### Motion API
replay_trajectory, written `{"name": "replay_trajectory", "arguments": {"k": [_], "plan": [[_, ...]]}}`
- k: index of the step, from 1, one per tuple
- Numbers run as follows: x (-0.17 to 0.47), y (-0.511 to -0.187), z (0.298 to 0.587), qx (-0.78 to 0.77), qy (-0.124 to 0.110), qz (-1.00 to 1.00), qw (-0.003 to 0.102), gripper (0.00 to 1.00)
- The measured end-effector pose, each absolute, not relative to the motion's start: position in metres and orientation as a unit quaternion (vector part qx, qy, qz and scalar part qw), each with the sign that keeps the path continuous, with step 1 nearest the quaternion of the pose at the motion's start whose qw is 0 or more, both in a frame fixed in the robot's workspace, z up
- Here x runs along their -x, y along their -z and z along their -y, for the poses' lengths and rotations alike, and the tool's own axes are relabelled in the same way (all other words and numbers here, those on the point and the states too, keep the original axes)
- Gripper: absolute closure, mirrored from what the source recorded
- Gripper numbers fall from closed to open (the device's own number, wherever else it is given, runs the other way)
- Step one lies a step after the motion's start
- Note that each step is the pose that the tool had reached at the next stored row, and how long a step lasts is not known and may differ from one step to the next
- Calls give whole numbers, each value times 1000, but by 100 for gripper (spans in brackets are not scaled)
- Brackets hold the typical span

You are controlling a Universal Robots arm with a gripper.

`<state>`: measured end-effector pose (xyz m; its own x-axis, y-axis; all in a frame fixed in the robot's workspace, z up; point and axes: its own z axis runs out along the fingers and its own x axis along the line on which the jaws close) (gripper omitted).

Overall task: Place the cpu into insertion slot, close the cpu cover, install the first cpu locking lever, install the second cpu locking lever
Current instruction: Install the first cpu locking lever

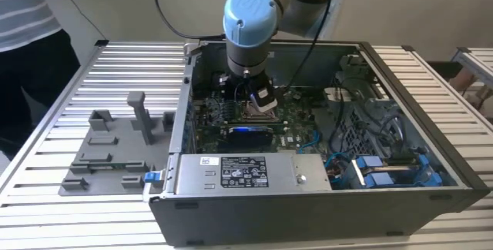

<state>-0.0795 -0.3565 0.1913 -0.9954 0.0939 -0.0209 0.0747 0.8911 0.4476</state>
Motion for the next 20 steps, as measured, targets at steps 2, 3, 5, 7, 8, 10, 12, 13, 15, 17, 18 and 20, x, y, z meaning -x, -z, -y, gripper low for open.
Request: {"name": "replay_trajectory", "arguments": {"k": [2, 3, 5, 7, 8, 10, 12, 13, 15, 17, 18, 20], "plan": [[79, -191, 355, -43, -229, -972, 21, 89], [79, -190, 355, -43, -229, -972, 21, 89], [78, -190, 354, -43, -229, -972, 21, 89], [77, -190, 354, -43, -229, -972, 21, 89], [77, -189, 354, -43, -229, -972, 21, 89], [75, -189, 354, -43, -229, -972, 21, 89], [74, -189, 354, -43, -229, -972, 21, 89], [74, -190, 354, -43, -229, -972, 21, 89], [74, -190, 355, -43, -229, -972, 21, 89], [74, -191, 355, -43, -229, -972, 21, 89], [74, -192, 356, -43, -229, -972, 21, 89], [75, -192, 356, -43, -229, -972, 21, 89]]}}
